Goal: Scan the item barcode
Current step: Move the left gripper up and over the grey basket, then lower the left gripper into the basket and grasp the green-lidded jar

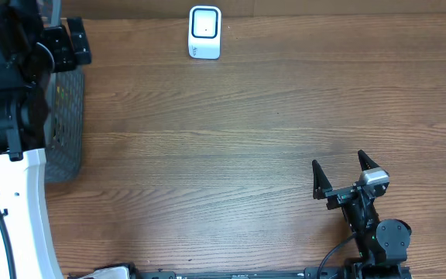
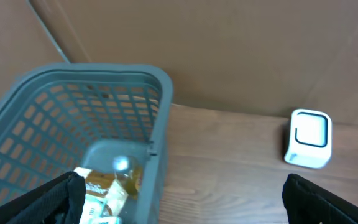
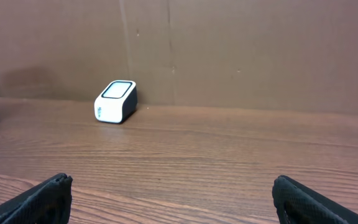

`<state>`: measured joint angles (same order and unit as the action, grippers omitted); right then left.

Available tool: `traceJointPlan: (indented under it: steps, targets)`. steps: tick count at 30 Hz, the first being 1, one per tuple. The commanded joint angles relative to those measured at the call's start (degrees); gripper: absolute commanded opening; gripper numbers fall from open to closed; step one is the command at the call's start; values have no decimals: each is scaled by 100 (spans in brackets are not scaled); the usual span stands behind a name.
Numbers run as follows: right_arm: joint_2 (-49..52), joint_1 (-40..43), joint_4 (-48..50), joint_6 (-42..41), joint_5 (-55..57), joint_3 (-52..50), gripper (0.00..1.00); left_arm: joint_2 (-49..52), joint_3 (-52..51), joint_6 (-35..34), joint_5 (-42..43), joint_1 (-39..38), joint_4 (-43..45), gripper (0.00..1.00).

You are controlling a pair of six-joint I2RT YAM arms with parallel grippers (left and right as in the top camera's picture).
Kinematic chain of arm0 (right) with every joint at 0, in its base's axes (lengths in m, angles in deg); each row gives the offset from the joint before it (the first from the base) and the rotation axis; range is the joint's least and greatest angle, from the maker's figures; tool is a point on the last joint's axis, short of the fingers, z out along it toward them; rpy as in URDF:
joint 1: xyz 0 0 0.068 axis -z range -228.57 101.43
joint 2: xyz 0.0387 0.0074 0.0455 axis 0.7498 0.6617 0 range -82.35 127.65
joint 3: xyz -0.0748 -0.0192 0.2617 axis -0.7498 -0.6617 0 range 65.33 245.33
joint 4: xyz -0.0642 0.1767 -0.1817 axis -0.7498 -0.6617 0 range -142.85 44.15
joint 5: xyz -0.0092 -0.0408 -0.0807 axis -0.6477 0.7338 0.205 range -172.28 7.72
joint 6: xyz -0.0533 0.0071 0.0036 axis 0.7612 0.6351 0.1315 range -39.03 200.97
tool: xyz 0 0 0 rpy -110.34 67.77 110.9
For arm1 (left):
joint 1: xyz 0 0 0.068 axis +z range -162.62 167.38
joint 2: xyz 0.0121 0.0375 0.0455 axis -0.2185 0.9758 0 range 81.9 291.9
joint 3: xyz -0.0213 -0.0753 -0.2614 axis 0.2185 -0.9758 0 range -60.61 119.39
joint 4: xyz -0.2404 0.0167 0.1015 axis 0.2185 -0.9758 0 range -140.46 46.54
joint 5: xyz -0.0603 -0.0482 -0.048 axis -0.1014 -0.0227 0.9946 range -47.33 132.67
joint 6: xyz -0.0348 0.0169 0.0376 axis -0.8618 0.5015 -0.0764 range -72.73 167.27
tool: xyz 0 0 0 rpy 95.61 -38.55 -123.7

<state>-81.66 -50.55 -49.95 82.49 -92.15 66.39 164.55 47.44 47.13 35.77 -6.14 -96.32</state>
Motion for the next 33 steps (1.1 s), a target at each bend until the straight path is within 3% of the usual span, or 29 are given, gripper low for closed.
traceJointPlan:
  steps: [1,14,33]
  targets:
    - [-52,-31,31,26,15,-61,100,-4,92,280,50,308,87,100]
    - [-52,-31,31,26,15,-61,100,39,70,179,98,1045,-116,99]
    - [-52,-31,31,26,15,-61,100,166,42,192,-428,1086,-321,100]
